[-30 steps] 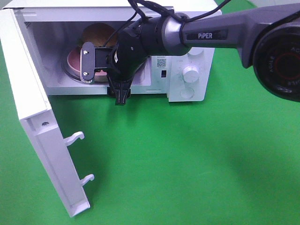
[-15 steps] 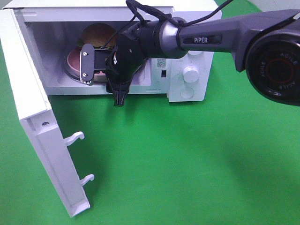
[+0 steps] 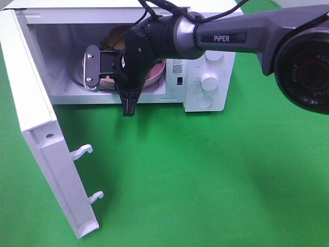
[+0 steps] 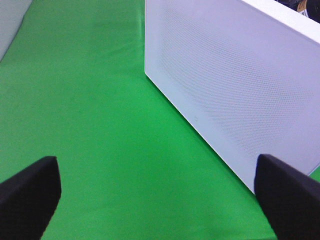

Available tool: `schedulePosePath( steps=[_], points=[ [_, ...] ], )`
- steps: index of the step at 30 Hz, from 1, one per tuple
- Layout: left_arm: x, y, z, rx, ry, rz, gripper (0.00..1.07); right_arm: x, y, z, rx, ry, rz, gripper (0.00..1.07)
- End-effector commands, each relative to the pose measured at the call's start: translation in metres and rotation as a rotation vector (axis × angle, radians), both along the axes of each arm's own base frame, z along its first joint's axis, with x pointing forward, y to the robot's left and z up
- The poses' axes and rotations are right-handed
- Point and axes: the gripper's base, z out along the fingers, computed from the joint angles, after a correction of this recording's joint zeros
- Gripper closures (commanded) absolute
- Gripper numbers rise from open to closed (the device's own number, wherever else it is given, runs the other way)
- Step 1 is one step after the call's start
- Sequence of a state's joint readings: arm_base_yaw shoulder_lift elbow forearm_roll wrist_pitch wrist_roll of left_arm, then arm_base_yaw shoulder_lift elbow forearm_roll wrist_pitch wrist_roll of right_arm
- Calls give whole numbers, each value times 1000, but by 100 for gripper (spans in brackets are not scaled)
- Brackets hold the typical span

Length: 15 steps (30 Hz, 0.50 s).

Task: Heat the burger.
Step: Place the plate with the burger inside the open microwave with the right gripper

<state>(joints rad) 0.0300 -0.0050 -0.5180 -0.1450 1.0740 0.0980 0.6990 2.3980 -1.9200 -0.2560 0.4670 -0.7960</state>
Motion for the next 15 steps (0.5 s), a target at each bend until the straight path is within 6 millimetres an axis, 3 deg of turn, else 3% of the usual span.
schedulePosePath(
  steps=[1,15],
  points=[
    [-2,0,0,-1,-18,4,9,-2,-3,9,-13,21,-21,107],
    [-2,0,0,-1,-18,3,9,-27,-12,25,-114,-30,169,107]
  ],
)
